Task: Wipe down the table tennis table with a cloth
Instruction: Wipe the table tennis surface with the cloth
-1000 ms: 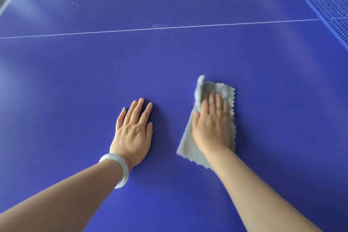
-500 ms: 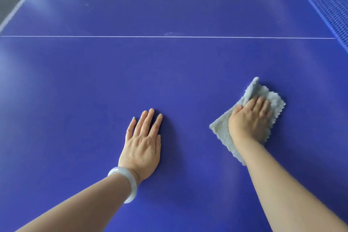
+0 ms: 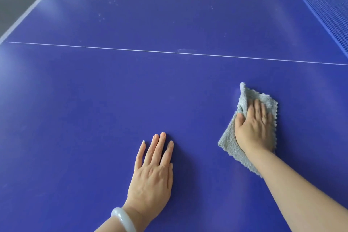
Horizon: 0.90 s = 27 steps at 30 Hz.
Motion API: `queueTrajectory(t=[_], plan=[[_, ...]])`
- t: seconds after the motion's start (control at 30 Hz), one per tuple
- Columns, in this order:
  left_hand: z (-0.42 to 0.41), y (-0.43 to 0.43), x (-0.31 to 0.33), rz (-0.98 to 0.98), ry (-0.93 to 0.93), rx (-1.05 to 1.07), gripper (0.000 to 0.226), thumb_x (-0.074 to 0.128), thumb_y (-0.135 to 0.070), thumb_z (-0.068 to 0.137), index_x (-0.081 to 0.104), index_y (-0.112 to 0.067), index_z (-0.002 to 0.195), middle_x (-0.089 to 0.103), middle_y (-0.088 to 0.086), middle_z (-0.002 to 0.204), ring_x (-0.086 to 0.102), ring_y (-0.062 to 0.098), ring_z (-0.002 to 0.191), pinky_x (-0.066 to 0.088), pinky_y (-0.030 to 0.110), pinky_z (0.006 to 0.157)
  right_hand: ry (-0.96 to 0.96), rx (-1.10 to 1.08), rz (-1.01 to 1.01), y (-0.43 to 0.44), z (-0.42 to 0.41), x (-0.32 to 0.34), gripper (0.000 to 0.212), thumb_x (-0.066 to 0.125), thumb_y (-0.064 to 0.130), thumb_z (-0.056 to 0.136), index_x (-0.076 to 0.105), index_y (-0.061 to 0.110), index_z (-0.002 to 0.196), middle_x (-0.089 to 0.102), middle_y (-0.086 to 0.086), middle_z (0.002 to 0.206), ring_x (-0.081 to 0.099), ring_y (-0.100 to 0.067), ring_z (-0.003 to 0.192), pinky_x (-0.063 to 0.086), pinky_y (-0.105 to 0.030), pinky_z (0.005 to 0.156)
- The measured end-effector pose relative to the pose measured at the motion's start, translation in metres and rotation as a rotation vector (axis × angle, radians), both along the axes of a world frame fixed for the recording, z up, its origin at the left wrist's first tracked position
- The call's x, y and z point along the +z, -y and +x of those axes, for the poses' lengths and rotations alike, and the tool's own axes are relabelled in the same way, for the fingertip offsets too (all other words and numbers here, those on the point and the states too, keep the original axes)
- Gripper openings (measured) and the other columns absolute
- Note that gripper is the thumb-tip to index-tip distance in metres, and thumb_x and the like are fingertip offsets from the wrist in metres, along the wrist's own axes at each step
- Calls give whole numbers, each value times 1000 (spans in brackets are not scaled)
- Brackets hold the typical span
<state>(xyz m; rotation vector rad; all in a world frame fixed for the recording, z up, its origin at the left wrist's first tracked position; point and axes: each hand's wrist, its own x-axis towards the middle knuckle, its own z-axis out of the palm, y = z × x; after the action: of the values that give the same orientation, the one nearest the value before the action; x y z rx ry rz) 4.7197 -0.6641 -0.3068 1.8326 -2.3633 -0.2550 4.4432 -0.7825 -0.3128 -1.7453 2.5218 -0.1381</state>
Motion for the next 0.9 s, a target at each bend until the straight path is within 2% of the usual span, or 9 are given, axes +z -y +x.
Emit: queueTrajectory(t=[0.13,0.2,0.27,0.33,0.37,0.5,0.57,0.77,0.9], plan=[[-13,27,9,-108,25,-65,46,34,-20,85,70,-4,110,59,18,131,55,34,123,28,46,111,-7,18,-2,0,0,1,62,31,35,102,22,5,155,15,-9,165,8,-23,154,1,-42,125],[-27,58,13,-115,26,-121,42,44,-20,87,67,-4,118,53,17,140,50,33,131,30,46,115,2,28,-3,0,0,4,61,34,34,102,25,5,155,18,-10,165,10,-24,153,5,-43,125],[-40,95,12,-53,49,-112,52,47,-25,95,48,-5,142,30,14,158,27,31,147,19,48,121,-5,58,-8,-1,-1,5,60,37,33,102,26,7,155,21,-9,164,13,-25,153,8,-45,124],[-42,124,3,14,51,-3,58,29,-34,103,18,-13,156,1,8,165,-1,27,152,-2,47,122,-32,144,13,-3,-4,5,60,31,37,103,23,11,157,18,-4,165,10,-21,154,8,-43,125],[-41,132,-2,26,34,60,59,21,-37,103,12,-17,157,-2,5,165,-5,25,152,-5,47,122,-41,220,21,-5,-6,5,59,24,38,103,20,14,157,16,-1,165,8,-17,154,7,-41,125],[-41,135,-11,3,-18,114,59,16,-40,100,27,-19,154,18,5,163,12,25,151,11,50,122,-44,450,8,-9,-1,9,61,18,40,99,33,15,153,23,1,163,15,-16,152,13,-42,124],[-40,135,-13,-2,-23,109,58,17,-39,100,28,-19,154,19,5,163,12,24,151,10,49,122,-13,482,-11,2,22,8,60,20,38,98,41,15,150,29,-1,161,21,-20,151,18,-46,123],[-40,135,-11,-24,-79,133,57,32,-36,102,26,-16,155,22,1,161,12,19,151,8,44,123,94,668,13,115,116,4,54,28,38,105,22,26,157,14,6,166,4,-14,154,0,-42,125],[-40,136,-11,-29,-63,148,61,34,-39,100,23,-15,155,18,-2,163,8,15,151,4,41,123,76,768,37,176,112,1,57,26,43,105,19,23,158,13,5,166,6,-14,153,0,-39,125]])
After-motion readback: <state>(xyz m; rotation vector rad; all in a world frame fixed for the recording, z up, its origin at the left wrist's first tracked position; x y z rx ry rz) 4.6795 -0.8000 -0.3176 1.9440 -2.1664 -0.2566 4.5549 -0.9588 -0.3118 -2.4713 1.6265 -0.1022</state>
